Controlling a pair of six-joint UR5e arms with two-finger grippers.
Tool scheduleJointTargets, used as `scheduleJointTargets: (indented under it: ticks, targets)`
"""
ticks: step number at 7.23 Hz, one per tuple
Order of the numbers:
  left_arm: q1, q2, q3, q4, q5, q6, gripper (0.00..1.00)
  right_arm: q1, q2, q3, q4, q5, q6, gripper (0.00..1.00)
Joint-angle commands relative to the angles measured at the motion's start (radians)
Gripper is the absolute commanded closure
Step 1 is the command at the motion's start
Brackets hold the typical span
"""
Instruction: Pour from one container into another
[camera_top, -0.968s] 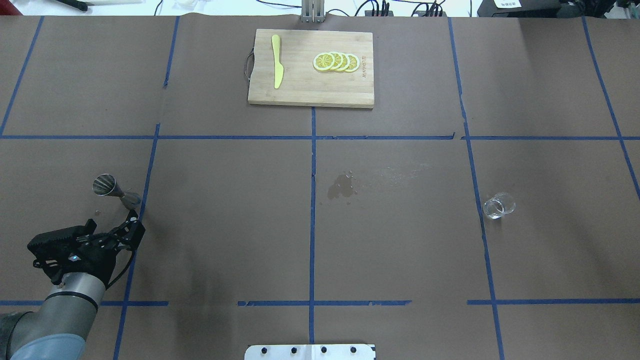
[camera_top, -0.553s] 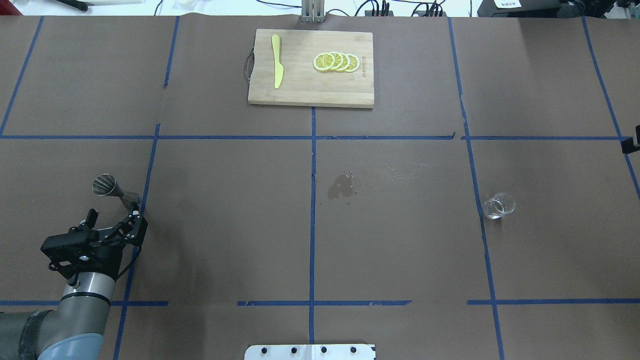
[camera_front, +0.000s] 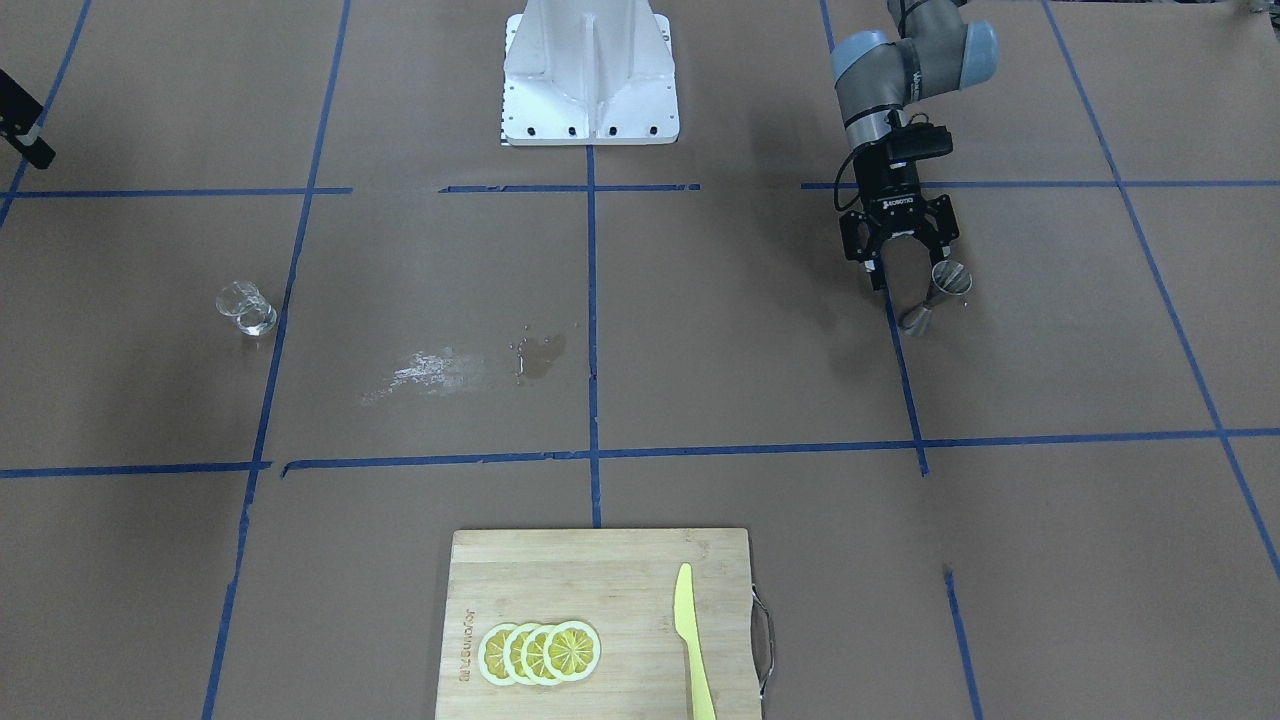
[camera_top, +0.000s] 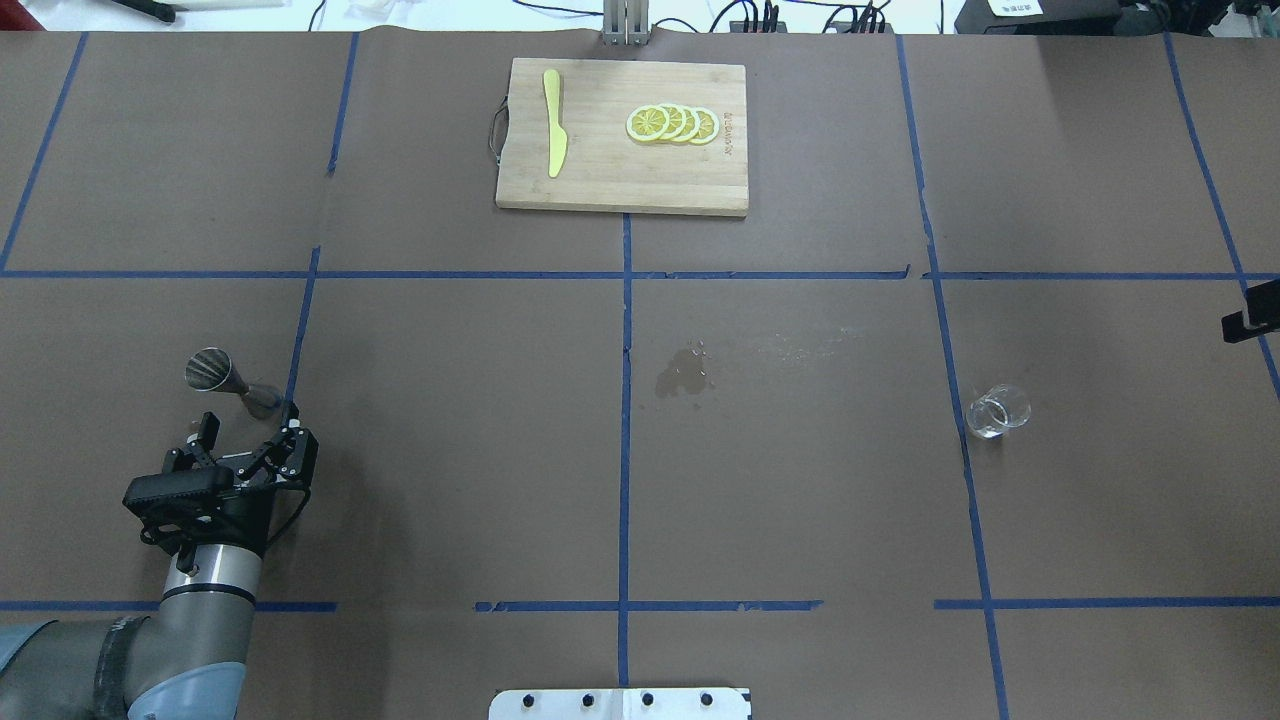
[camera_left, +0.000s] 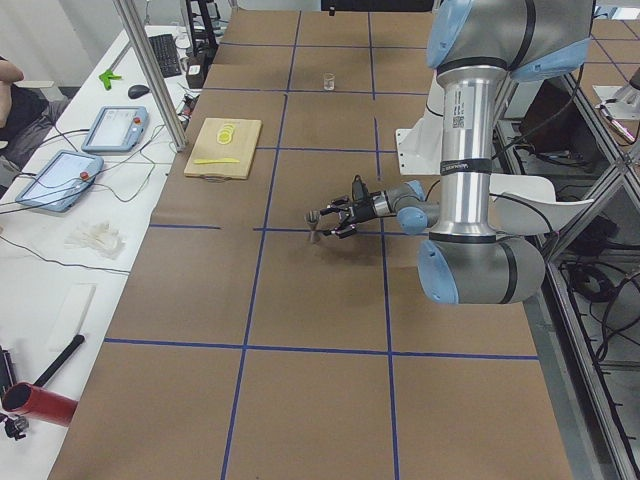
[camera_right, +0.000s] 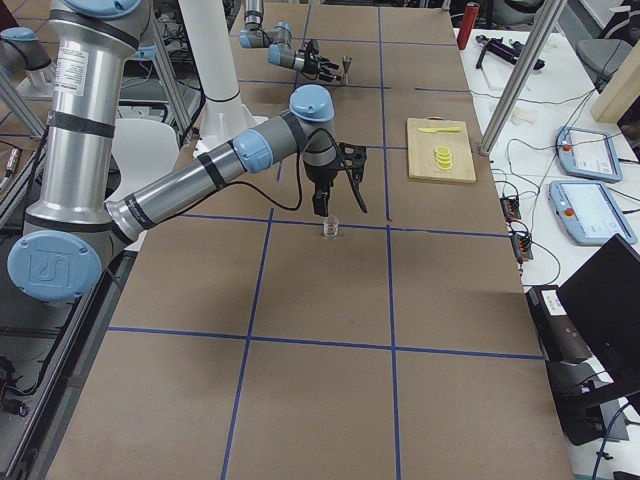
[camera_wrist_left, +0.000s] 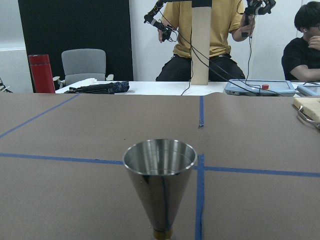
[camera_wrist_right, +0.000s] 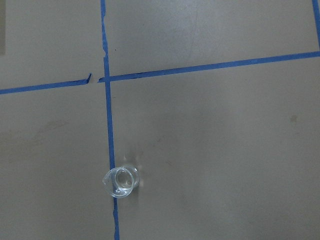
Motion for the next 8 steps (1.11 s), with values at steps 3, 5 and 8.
scheduleJointTargets:
  ticks: [3,5,8]
  targets:
    - [-0.017,0.001,0.018,0.0,0.03,0.0,0.1,-0.207,-0.009,0.065,0.085,-0.169,0.274,0.0]
    - [-0.03,0.0,0.021,-0.001,0.03,0.0,0.13,-0.239,-0.009,0.074,0.098,-0.186,0.307,0.0]
    - [-0.049,-0.008,0.034,-0.001,0.03,0.0,0.16,-0.267,-0.015,0.076,0.13,-0.197,0.334,0.0]
